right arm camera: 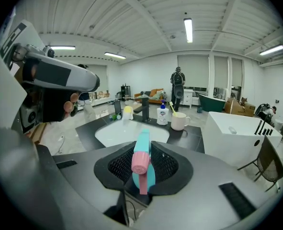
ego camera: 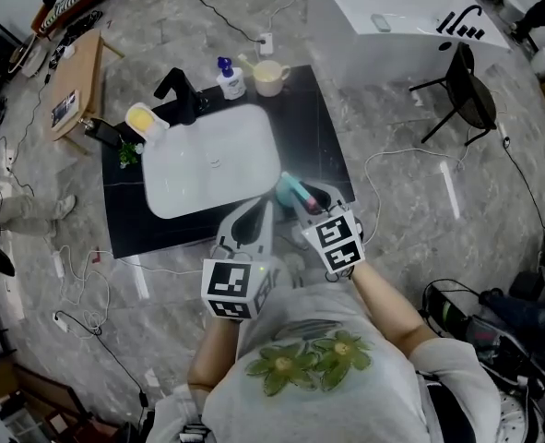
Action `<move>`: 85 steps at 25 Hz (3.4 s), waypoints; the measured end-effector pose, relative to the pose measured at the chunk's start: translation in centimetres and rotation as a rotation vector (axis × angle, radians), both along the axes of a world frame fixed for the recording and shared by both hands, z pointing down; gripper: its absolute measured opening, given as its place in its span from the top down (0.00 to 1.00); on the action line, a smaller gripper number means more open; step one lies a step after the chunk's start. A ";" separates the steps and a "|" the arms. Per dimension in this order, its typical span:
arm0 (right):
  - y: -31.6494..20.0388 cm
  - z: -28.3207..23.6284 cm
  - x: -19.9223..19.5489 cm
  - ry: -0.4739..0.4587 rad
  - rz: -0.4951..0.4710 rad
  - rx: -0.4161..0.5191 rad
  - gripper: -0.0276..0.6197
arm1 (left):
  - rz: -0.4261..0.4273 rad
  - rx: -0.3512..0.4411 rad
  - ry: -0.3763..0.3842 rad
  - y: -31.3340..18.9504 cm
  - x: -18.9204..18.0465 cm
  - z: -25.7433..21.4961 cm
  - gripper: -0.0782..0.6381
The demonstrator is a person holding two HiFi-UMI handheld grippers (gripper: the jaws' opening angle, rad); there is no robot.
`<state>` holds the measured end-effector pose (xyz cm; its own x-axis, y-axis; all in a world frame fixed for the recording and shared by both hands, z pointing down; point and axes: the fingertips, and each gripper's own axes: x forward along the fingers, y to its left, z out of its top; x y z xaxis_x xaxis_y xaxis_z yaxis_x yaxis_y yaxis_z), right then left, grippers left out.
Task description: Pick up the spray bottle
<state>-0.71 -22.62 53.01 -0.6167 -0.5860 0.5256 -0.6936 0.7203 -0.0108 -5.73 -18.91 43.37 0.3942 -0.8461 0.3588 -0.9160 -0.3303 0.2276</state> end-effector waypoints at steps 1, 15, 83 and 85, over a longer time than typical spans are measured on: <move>0.0 -0.2 0.0 -0.001 0.003 0.005 0.82 | 0.002 0.001 0.000 0.0 0.0 0.0 0.88; 0.7 -4.3 0.0 -0.052 0.009 0.059 0.82 | 0.026 0.028 0.001 0.3 0.3 -1.0 0.88; 7.3 -14.4 -1.4 -0.104 -0.056 0.231 0.82 | -0.003 0.115 0.042 5.0 0.2 -3.6 0.88; 7.3 -14.3 -1.3 -0.101 -0.057 0.229 0.82 | -0.001 0.113 0.046 4.9 0.4 -3.7 0.88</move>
<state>-2.01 -15.30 38.71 -0.6951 -0.6454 0.3167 -0.6553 0.7500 0.0901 -5.32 -13.99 39.72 0.4072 -0.8806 0.2424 -0.9057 -0.3552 0.2312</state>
